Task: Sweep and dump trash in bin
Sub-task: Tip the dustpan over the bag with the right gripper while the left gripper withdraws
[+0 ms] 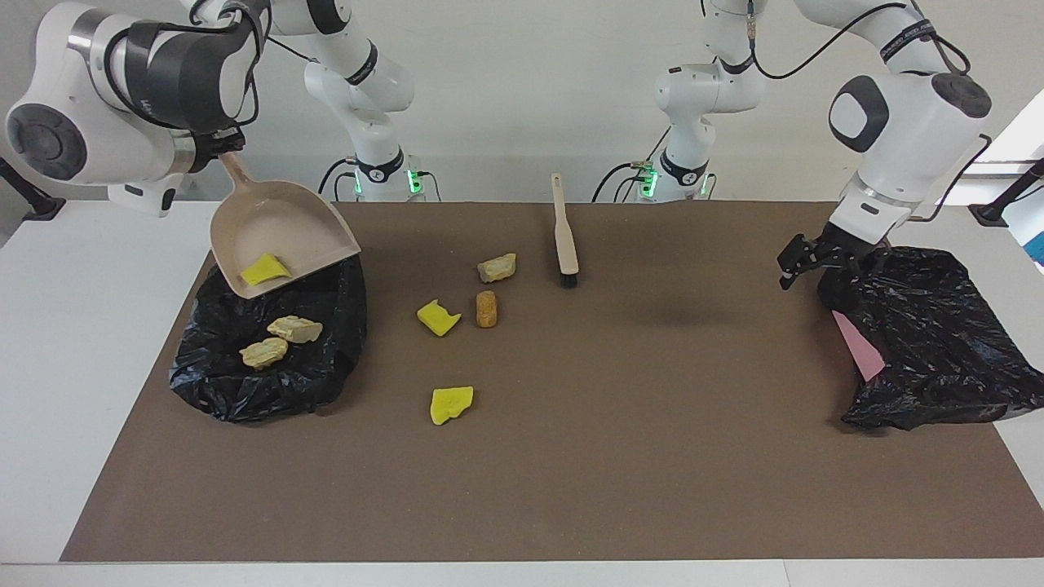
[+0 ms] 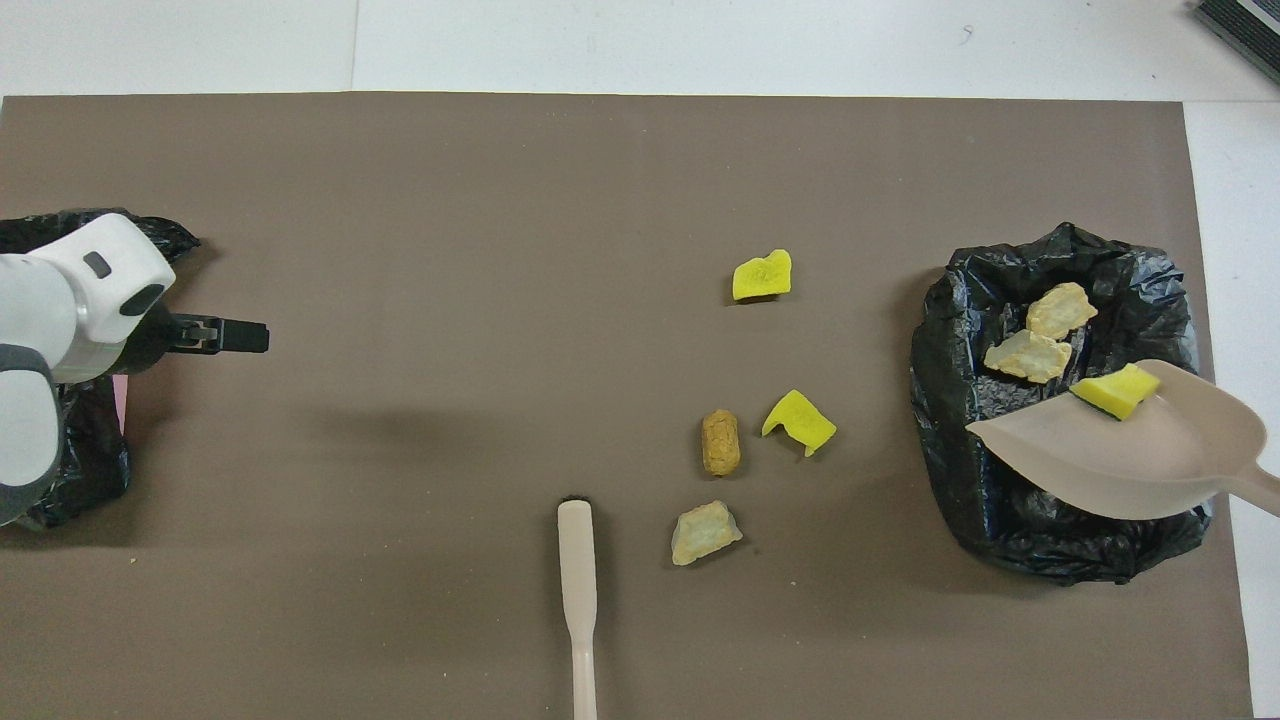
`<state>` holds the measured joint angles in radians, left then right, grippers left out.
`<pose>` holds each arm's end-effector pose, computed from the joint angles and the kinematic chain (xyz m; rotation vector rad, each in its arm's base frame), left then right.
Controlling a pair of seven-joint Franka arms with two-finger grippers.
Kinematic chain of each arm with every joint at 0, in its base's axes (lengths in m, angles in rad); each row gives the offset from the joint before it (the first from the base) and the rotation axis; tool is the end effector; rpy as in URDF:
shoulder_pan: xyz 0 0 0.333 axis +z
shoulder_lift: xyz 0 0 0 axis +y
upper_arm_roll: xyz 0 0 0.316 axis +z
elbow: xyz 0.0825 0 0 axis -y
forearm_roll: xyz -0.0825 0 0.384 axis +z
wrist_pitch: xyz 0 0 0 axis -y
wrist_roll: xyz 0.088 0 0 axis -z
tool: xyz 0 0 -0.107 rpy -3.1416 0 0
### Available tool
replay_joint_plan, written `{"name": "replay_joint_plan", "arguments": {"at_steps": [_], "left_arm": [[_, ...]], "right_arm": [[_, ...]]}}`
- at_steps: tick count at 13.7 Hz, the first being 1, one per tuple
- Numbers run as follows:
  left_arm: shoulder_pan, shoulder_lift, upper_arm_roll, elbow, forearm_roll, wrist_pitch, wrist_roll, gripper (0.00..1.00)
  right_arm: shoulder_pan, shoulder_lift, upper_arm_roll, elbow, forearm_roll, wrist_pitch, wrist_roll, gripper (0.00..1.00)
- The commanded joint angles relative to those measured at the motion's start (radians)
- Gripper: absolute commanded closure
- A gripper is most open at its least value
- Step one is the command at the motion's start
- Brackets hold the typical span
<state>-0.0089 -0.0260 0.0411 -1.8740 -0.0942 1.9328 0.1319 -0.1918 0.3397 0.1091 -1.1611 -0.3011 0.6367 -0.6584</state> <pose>0.5629 0.0118 0.5264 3.0532 -0.1069 0.1405 0.5288 -0.0962 0.5816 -2.6969 -0.5831 1.3075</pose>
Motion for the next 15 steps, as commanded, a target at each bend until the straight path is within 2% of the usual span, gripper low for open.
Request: {"name": "replay_joint_plan", "arguments": {"at_steps": [1, 4, 7, 11, 15], "left_arm": [[0.021, 0.02, -0.007, 0.114, 0.019, -0.113, -0.005, 0.0], [0.026, 0.032, -0.007, 0.209, 0.019, -0.23, -0.023, 0.0], [0.012, 0.035, -0.014, 0.3, 0.088, -0.329, -0.055, 0.0], [-0.006, 0.023, -0.02, 0.276, 0.143, -0.322, -0.055, 0.0], [-0.01, 0.035, -0.023, 0.295, 0.133, -0.357, -0.054, 0.0]], "right_arm": [[0.025, 0.041, 0.009, 0.057, -0.062, -0.038, -0.05, 1.0], [0.026, 0.062, 0.02, 0.054, -0.096, -0.026, -0.059, 1.0], [0.041, 0.073, 0.02, 0.052, -0.113, -0.044, -0.059, 1.0], [0.055, 0.09, 0.02, 0.032, -0.151, -0.057, -0.081, 1.0], [0.06, 0.088, 0.018, 0.02, -0.162, -0.097, -0.124, 1.0]]}}
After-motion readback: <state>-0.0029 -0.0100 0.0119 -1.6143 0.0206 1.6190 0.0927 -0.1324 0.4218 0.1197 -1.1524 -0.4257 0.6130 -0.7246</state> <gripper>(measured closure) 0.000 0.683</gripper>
